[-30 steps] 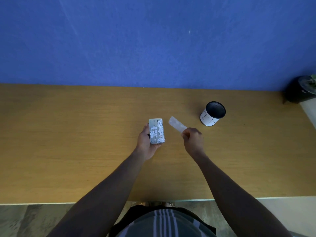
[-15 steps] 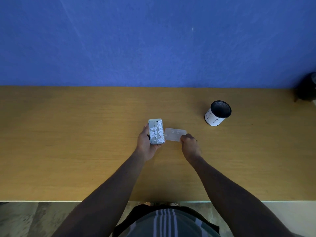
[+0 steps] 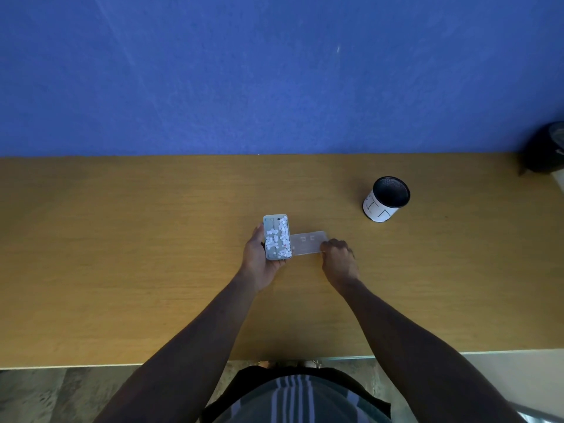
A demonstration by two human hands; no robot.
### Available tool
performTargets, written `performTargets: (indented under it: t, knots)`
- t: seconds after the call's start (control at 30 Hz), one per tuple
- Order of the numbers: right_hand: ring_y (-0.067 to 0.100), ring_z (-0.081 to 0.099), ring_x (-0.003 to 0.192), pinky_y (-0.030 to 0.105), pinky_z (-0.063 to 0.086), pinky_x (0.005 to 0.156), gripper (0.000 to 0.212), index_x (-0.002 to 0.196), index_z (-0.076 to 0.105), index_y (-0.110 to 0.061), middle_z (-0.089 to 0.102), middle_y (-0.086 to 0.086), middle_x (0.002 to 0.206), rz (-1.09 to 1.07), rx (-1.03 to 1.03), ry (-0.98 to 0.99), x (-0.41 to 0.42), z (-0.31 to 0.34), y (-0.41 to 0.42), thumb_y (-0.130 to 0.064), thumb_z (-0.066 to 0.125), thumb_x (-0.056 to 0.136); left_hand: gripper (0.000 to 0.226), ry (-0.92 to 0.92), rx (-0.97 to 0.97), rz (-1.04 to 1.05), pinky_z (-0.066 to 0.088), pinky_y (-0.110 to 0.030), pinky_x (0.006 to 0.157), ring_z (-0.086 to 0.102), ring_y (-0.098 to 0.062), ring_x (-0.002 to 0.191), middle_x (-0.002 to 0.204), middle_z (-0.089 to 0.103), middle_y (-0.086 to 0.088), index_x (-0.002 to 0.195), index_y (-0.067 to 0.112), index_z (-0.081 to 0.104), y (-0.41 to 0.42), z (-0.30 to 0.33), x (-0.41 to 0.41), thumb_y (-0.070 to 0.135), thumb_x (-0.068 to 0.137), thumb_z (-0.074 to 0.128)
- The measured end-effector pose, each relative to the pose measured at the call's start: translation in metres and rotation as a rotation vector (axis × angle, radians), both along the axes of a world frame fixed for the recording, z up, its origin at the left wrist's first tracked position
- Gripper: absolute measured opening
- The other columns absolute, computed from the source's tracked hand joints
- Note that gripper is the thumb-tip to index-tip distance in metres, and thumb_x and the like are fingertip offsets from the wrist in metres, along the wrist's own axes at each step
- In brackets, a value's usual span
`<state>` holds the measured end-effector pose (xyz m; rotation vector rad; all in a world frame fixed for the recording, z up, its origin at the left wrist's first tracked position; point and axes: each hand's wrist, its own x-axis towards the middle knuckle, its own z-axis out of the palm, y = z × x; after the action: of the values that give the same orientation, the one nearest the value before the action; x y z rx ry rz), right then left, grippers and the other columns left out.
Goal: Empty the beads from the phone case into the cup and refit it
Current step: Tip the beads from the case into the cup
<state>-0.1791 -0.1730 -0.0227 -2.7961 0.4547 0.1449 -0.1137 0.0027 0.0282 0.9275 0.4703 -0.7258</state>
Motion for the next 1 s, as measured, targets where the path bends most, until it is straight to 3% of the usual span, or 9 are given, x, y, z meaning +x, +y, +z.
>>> performTargets:
  t: [0.33,0.5,0.67,0.83,1.0]
  knots:
    - [0.032,0.062,0.099,0.043,0.055,0.079,0.019,0.103,0.066,-0.002,0.067,0.016,0.106,-0.265,0.259,-0.184,-0.019,-0.003,-0.010,-0.002,0.064,0.084,0.037,-0.008,-0.008,-0.088,0.047,-0.036,0.065,0.060,-0.022,0.077,0.094,0.061,-0.008,0.122,0.015,0.049,-0.012,-0.001,0.001,0.042,0.099,0.040]
    - [0.026,0.063,0.099,0.031,0.049,0.078,0.037,0.121,0.060,-0.006,0.065,0.014,0.112,-0.475,0.431,-0.340,-0.033,0.006,-0.038,-0.008,0.069,0.085,0.029,-0.041,0.002,-0.143,0.045,-0.034,0.064,0.061,-0.020,0.073,0.092,0.061,-0.005,0.115,0.016,0.049,-0.032,0.004,0.001,0.039,0.100,0.040]
    - [0.021,0.059,0.103,0.041,0.053,0.084,0.062,0.134,0.044,-0.012,0.058,0.008,0.121,-0.680,0.568,-0.439,-0.035,0.019,-0.080,-0.021,0.076,0.082,0.029,-0.064,0.015,-0.132,0.052,-0.034,0.059,0.062,-0.022,0.076,0.091,0.062,-0.006,0.115,0.013,0.051,-0.067,0.012,0.005,0.036,0.101,0.039]
    - [0.020,0.052,0.117,0.032,0.046,0.081,0.087,0.147,0.027,-0.016,0.045,0.005,0.139,-0.682,0.703,-0.441,-0.023,0.031,-0.124,-0.020,0.080,0.079,0.030,-0.030,0.085,-0.142,0.051,-0.034,0.062,0.057,-0.021,0.072,0.090,0.061,-0.006,0.115,0.015,0.054,-0.109,0.018,0.011,0.039,0.098,0.045]
    - [0.020,0.047,0.127,0.046,0.049,0.097,0.099,0.148,0.022,-0.018,0.037,0.003,0.148,-0.591,0.689,-0.410,-0.006,0.030,-0.155,-0.028,0.085,0.072,0.038,-0.047,0.099,-0.147,0.050,-0.031,0.056,0.057,-0.020,0.071,0.090,0.061,-0.006,0.125,0.013,0.052,-0.145,0.023,0.017,0.039,0.097,0.045]
